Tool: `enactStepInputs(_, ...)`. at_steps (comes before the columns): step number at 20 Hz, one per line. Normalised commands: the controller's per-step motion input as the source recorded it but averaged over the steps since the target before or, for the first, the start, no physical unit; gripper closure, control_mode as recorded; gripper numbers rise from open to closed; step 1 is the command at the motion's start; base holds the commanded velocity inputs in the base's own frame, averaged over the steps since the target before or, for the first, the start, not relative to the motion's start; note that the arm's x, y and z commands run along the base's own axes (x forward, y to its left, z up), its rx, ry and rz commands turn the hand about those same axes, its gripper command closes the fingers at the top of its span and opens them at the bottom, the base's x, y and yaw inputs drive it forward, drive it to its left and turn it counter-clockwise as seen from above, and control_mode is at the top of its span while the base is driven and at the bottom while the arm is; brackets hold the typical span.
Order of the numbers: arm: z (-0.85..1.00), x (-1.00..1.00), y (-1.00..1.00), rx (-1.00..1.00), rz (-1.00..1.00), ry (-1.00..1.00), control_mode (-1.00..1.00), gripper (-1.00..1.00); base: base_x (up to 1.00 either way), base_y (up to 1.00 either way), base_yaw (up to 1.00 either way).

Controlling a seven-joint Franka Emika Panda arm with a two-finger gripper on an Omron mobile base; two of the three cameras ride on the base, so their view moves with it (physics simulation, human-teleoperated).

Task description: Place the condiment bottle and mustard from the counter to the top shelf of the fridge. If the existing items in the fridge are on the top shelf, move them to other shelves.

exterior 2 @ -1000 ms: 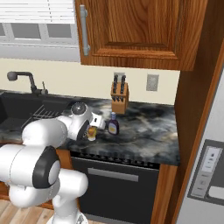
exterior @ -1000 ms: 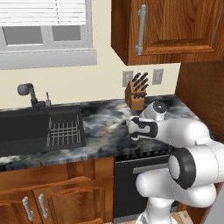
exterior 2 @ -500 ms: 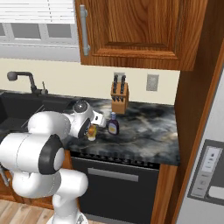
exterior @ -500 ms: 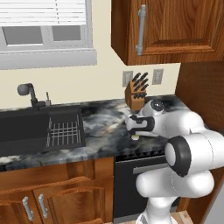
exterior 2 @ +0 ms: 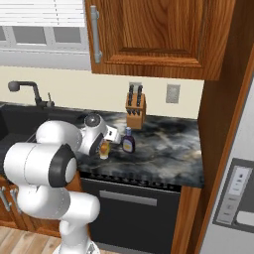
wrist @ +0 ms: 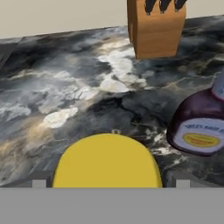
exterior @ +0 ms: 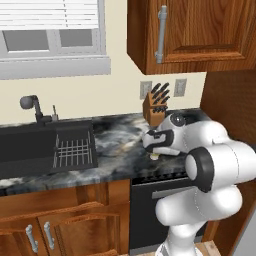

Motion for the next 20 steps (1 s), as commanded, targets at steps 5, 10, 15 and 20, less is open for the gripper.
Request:
enactStepInputs(5,-0.01,0.02,0.0,0.0,0.0,0.0,-1.0,1.0,0.0,0.0,0.0)
enactStepInputs(10,0.11,-0.22,0.0,0.0,0.0,-0.05,-1.0,1.0,0.0,0.0,0.0)
enactStepInputs(15,0.95,-0.86,0.05,0.0,0.01,-0.18,-1.0,1.0,0.0,0.0,0.0)
enactStepInputs(20,1.0,-1.0,0.18,0.0,0.04,-0.21,-1.0,1.0,0.0,0.0,0.0)
